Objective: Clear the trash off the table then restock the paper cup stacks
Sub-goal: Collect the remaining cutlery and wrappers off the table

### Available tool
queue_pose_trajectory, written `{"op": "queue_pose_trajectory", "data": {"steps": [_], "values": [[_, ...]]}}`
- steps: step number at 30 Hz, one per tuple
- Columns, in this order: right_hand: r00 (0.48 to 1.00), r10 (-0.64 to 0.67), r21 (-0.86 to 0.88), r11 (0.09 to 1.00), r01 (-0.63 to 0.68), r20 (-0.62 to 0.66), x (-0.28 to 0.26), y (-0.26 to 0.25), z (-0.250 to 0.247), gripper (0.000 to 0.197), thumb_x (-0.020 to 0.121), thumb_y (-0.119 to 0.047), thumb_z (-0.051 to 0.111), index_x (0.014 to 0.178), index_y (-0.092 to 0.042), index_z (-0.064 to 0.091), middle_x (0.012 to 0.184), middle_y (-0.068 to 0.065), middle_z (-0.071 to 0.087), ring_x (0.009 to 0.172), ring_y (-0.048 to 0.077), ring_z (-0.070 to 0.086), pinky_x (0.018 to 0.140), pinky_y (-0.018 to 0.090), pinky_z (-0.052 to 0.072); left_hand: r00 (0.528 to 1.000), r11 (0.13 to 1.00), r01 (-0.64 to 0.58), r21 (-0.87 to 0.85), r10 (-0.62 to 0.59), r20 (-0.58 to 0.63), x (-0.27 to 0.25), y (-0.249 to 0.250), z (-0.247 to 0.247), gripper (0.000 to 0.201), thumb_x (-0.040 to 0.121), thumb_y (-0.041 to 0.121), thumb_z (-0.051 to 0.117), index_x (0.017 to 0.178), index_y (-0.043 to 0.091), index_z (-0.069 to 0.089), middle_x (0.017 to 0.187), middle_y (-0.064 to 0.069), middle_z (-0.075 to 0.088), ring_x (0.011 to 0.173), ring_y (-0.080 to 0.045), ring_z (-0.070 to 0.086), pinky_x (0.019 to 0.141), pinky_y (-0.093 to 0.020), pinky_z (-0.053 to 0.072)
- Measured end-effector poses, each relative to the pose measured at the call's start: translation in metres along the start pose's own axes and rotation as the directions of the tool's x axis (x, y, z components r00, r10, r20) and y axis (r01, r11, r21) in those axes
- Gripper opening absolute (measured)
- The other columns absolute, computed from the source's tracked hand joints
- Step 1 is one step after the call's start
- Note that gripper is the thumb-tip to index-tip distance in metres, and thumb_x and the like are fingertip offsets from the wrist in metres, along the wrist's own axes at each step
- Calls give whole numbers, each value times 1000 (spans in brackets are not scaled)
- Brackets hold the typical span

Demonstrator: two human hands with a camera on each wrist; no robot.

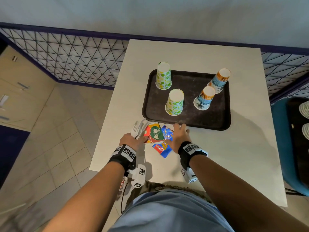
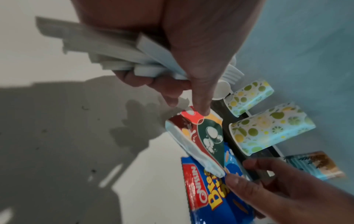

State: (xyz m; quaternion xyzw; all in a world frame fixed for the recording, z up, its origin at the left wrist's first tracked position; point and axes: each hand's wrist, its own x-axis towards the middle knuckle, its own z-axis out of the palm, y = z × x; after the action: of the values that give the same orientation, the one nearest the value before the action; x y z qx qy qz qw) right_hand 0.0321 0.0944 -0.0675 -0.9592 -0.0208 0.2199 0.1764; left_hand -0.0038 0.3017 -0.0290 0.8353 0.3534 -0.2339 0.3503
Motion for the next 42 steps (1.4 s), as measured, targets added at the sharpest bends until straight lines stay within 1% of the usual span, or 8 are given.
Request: {"op": "queue_pose_trajectory", "data": {"steps": [10, 15, 20, 24, 28, 31, 37, 42], "values": [[986, 64, 89, 993, -79, 155, 4, -7, 6, 52, 92, -16, 68, 137, -22, 41, 132, 13, 46, 122, 38, 50, 92, 46, 50, 999, 997, 27, 66, -25, -21, 13, 14, 29, 40, 88, 45, 80, 110, 12, 73, 95, -5, 69, 84, -27, 62, 71, -31, 47], [981, 78, 190, 975, -113, 180, 6, 7, 0, 39, 91, -9, 62, 123, -19, 42, 114, 12, 67, 97, 34, 65, 75, 38, 54, 994, 995, 98, 18, -99, 50, 12, 13, 24, 54, 82, 55, 83, 97, 8, 62, 99, -11, 70, 89, -32, 64, 70, -32, 48], [974, 88, 176, 976, -126, 207, -3, 36, -34, 18, 95, -20, 59, 109, -8, 58, 114, 19, 69, 107, 39, 65, 80, 33, 45, 987, 983, 146, -113, -137, 81, 6, 3, 9, 60, 82, 57, 82, 75, 4, 55, 67, -10, 58, 63, -27, 55, 49, -29, 37], [988, 103, 318, 938, -134, 112, -19, 60, -66, 30, 94, -24, 62, 67, -12, 55, 70, 8, 65, 76, 34, 66, 67, 32, 42, 991, 974, 123, -188, -111, 71, -2, -8, 1, 61, 79, 58, 84, 66, 5, 56, 50, -9, 51, 38, -22, 44, 47, -27, 37], [990, 142, 673, 734, -92, -20, -30, 62, -90, 21, 89, -18, 70, 80, 0, 67, 66, 14, 66, 60, 23, 64, 64, 46, 58, 993, 944, 121, -308, -114, 43, -10, -9, 0, 57, 77, 54, 88, 63, 7, 58, 45, -6, 52, 33, -21, 44, 44, -25, 37], [992, 122, 822, 568, -50, -24, -29, 39, -97, 32, 80, -37, 74, 79, -6, 67, 68, 9, 69, 68, 20, 62, 69, 44, 54, 996, 913, 91, -398, -77, 50, -20, -1, 4, 51, 79, 47, 89, 61, 9, 60, 43, -2, 54, 30, -17, 43, 42, -23, 35], [995, -26, 711, 698, 85, -94, -20, -8, -86, 13, 93, -12, 70, 86, -3, 63, 79, 6, 72, 71, 13, 69, 64, 26, 53, 996, 871, -62, -488, 85, 24, -31, 30, 11, 42, 83, 28, 86, 58, 8, 59, 37, 3, 50, 28, -10, 38, 47, -23, 35], [993, 57, 812, 581, 51, -104, -16, -11, -63, 40, 88, -5, 76, 111, -3, 43, 100, 10, 67, 90, 28, 70, 62, 35, 57, 984, 827, -151, -542, 180, 0, -33, 40, 11, 50, 85, 22, 85, 48, 11, 53, 38, 1, 51, 38, -15, 42, 57, -26, 40]]}}
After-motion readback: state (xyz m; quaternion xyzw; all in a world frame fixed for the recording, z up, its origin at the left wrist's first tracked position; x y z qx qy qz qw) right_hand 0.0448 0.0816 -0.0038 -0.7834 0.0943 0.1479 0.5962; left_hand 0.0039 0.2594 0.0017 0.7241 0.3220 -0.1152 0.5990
